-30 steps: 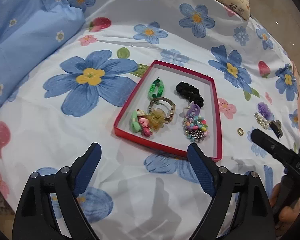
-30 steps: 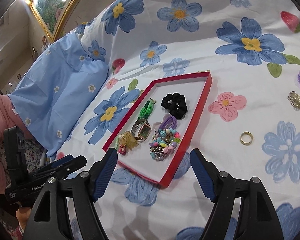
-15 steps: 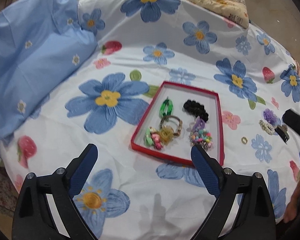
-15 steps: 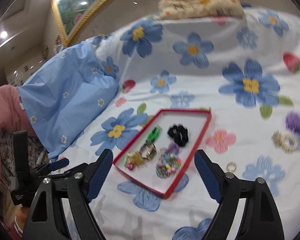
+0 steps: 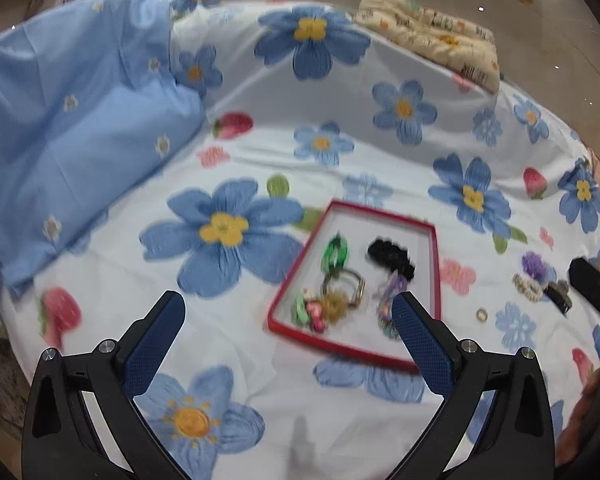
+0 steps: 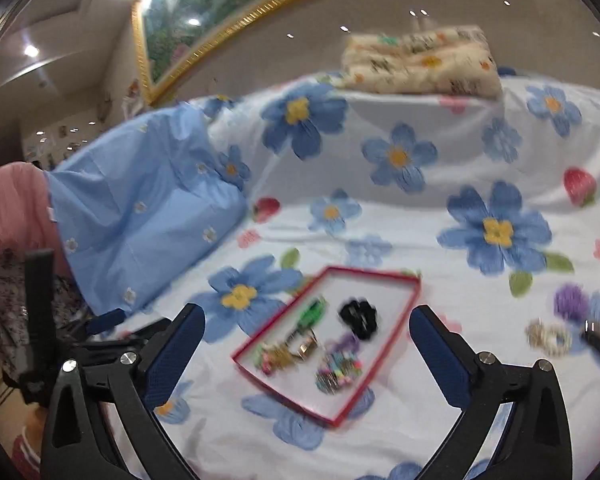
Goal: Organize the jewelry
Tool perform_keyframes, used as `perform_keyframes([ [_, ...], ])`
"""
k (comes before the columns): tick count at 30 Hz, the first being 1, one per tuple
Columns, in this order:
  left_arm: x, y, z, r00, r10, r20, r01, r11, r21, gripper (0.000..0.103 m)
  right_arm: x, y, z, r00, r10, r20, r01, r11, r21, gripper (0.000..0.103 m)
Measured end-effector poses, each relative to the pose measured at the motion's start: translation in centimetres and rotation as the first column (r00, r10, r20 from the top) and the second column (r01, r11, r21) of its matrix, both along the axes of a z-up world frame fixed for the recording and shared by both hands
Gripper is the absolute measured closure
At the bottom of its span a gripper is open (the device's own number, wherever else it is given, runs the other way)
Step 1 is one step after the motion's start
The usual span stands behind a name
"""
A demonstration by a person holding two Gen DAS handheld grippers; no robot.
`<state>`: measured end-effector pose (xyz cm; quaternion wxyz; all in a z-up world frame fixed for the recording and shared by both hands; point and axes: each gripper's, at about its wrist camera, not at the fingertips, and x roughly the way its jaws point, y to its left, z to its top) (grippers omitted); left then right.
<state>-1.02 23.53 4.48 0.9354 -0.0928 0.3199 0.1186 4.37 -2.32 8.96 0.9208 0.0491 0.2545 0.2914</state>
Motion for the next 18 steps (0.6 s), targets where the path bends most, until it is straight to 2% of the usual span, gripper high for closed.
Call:
perform_keyframes([
  [4,0.4,-0.2,-3.0,0.997,0.022,-0.068,-0.021,1.0,0.01,0.0,0.1,-0.4,-3.9,0.998,-0.046,-0.047,0.045,0.999,-0.01,0.0],
  [9,0.3,-0.4,-5.6,0.993,0.04,-0.114,-0.038,0.999,0.018,0.0,0.4,-0.5,-8.1,0.992,-0.077,-0.099,0.072,0.996,-0.049,0.0],
  [14,0.0,-0.5,-6.8,0.991,0.052,-0.126,-0.049,0.998,0.026,0.0,0.0,-0.4,-10.0,0.991,-0.085,-0.103,0.077,0.994,-0.08,0.0],
  [18,-0.4,-1.0,-6.9,0.992,0.054,-0.116,-0.048,0.998,0.051,0.0,-0.4,-0.7,-10.5,0.991,-0.096,-0.097,0.089,0.993,-0.08,0.0],
])
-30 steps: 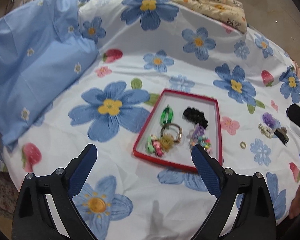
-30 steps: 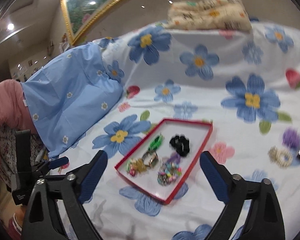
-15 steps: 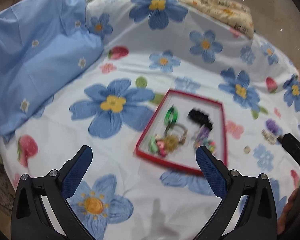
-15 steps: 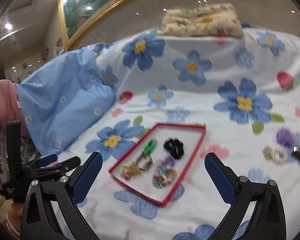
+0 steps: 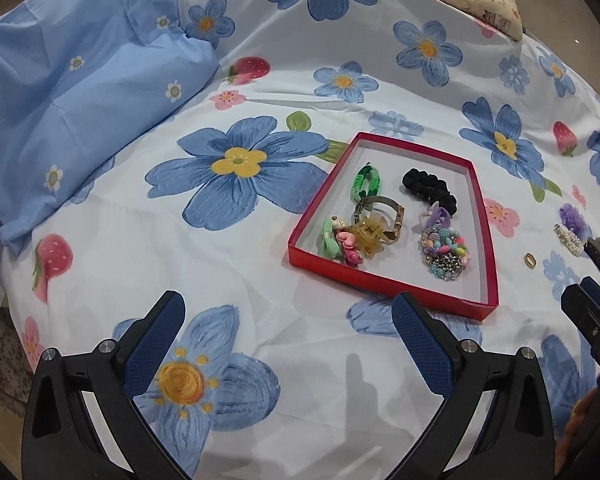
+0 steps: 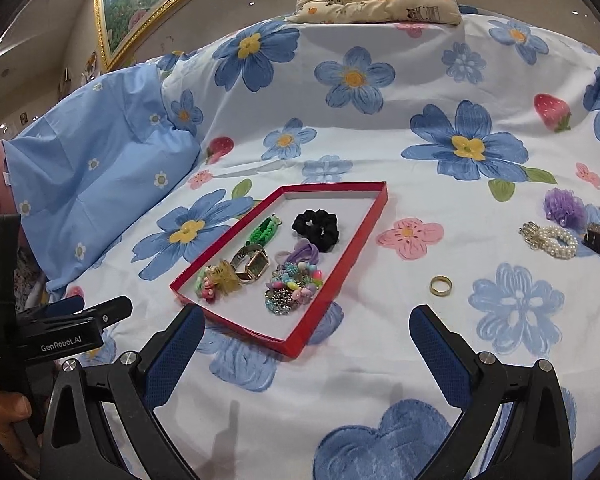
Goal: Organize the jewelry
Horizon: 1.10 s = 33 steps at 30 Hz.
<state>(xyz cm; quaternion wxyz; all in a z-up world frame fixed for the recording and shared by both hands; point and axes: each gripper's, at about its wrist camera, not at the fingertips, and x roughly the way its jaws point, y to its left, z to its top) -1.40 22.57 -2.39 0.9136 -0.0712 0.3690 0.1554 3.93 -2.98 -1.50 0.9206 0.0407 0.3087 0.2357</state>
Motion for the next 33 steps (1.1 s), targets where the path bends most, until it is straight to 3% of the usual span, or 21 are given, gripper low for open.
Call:
perform_keyframes([
  [7,-0.9,-1.1,1.3,0.999,-0.028,0.046,0.027,0.999,0.024,0.0,-0.7,-0.1,0.4,1.0,-0.004,0.015,0.004,1.0,0.002,0.0],
  [11,-1.7,-1.4,3.2,0.994,-0.055,0.099,0.052,0.998,0.027,0.0,-1.1,0.0,2.6,0.999,0.018,0.045,-0.018,1.0,0.013,0.0],
  [16,-2.0,-1.3,5.1,0.984,-0.126,0.13,0.132,0.99,-0.043,0.0,-1.4,0.2,5.7,0.995,0.056,0.084,-0.058,0.998,0.027,0.0],
  [19,-2.2,-1.5,6.5,0.976,-0.173,0.136,0.183,0.98,-0.072,0.0,-1.2,-0.1,6.6,0.997,0.058,0.053,-0.061,0.997,0.046,0.0],
  [22,-2.9,-1.8,9.3,0.958,-0.234,0.165,0.243,0.969,-0.036,0.0,-0.9,-0.6,8.4,0.996,0.09,0.009,-0.091,0.996,0.026,0.0],
  [26,-3.8,-2.3,11.5,0.942,-0.275,0.191,0.271,0.961,0.047,0.0,-1.1,-3.3,14.1,0.993,0.113,0.011,-0.114,0.993,0.04,0.0],
  [29,-3.7,-2.8,11.5,0.942,-0.284,0.177,0.277,0.959,0.064,0.0,-2.0,-5.3,19.2,0.995,0.068,0.071,-0.07,0.997,0.021,0.0],
  [33,-3.4,-2.4,11.1,0.948,-0.289,0.136,0.282,0.957,0.067,0.0,-3.4,-6.3,23.5,0.991,0.11,0.081,-0.111,0.994,0.011,0.0],
])
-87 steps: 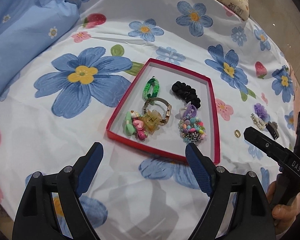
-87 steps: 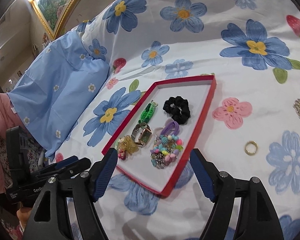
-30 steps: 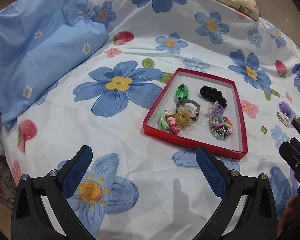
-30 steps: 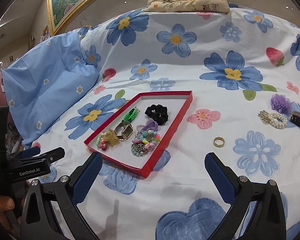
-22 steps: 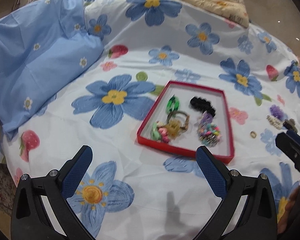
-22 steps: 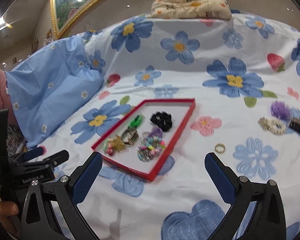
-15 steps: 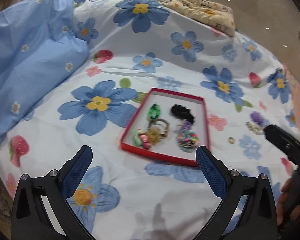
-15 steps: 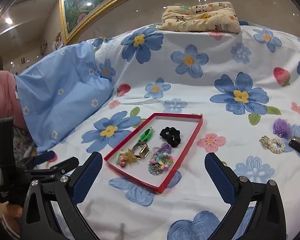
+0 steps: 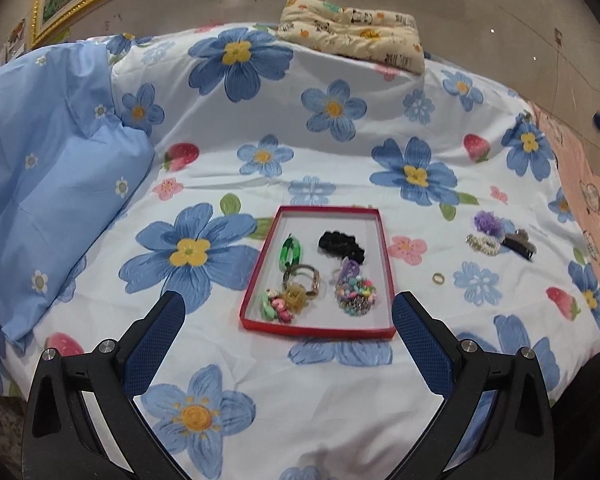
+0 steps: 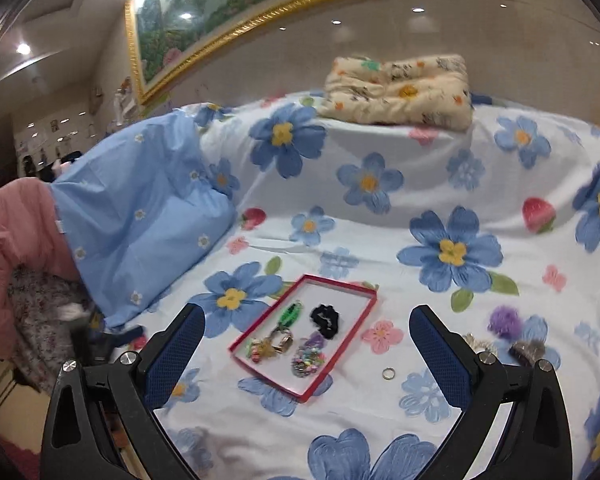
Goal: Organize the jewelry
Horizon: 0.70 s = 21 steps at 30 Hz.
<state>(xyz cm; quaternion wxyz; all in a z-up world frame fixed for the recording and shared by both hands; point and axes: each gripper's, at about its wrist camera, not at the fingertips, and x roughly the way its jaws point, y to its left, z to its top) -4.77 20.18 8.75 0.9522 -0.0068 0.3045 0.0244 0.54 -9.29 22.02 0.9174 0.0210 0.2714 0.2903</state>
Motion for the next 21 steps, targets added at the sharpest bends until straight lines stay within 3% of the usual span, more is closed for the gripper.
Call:
perform_keyframes([
  [4,-1.2,2.3,0.9,1.0,0.016,0.005,-0.016,0.995,0.101,0.0,-1.0,-0.4,1.2,0.997,0.078,-0.023,-0.08,0.995,-0.057,0.0],
  [6,-2.0,4.6,1.8,0.998,0.055,0.007,-0.055,0.984,0.17,0.0,-1.8,-1.0,1.0,0.996,0.086,-0.021,-0.088,0.986,-0.144,0.0],
  [8,-2.5,6.9,2.7,0.995,0.099,-0.002,-0.096,0.976,0.194,0.0,-2.4,-1.8,0.4,0.998,0.062,-0.025,-0.066,0.975,-0.212,0.0],
  [13,-3.3,9.8,4.3,0.991,0.137,0.007,-0.137,0.981,0.14,0.0,-2.1,-4.6,-1.9,0.989,0.028,-0.148,-0.063,0.969,-0.237,0.0],
  [16,-3.2,9.1,3.8,0.993,0.119,0.016,-0.12,0.991,0.054,0.0,-1.7,-5.7,-3.4,0.984,-0.012,-0.179,-0.028,0.975,-0.221,0.0],
  [21,-0.8,4.9,0.7,0.997,0.081,0.007,-0.08,0.991,-0.107,0.0,-1.1,-4.7,-6.9,0.99,-0.028,-0.139,0.02,0.998,-0.059,0.0],
])
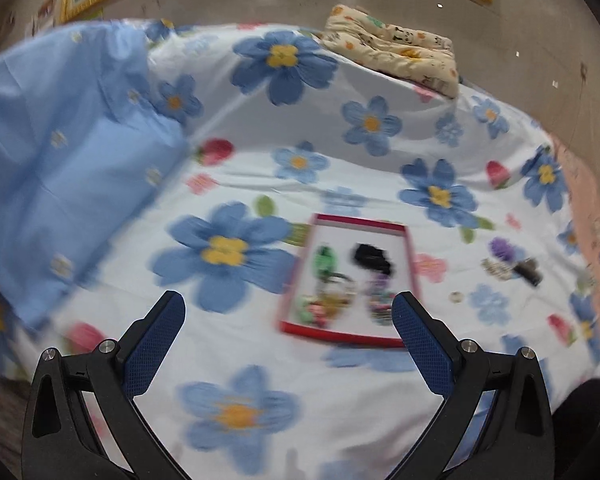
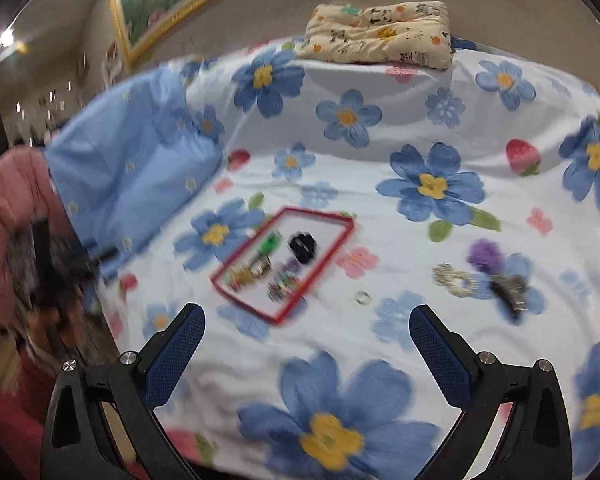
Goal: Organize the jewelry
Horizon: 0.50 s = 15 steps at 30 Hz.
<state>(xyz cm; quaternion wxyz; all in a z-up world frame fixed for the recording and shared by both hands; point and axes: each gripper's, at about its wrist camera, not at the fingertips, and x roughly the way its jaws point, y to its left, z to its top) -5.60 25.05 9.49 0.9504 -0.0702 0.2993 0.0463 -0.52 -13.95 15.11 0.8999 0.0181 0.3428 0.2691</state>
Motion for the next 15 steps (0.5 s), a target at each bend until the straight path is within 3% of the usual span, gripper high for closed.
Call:
perform_keyframes([
  [3,1.3,-2.7,-1.6,1.0,0.023,0.007,-0.023,1.0,0.014,0.0,0.5,2.2,-2.6,0.996,-0.054,0.076,0.05,0.998,0.044,0.0],
  [7,2.7,-4.8,-4.4,0.998,0.063,0.001,-0.063,0.996,0.066,0.0,1.8,5.4,-6.7,0.99,-0.087,0.111,0.076,0.992,0.097,0.0],
  [12,4.6,-5.1,-8.1,0.994,0.088,-0.058,-0.084,0.993,0.08,0.0,4.3,8.6,-11.2,0.984,-0.147,0.102,0.137,0.986,0.097,0.0],
  [15,5.4,-5.0,-9.2,0.992,0.101,-0.077,-0.093,0.991,0.097,0.0,5.2,10.2,-13.0,0.99,-0.117,0.082,0.112,0.991,0.073,0.0],
])
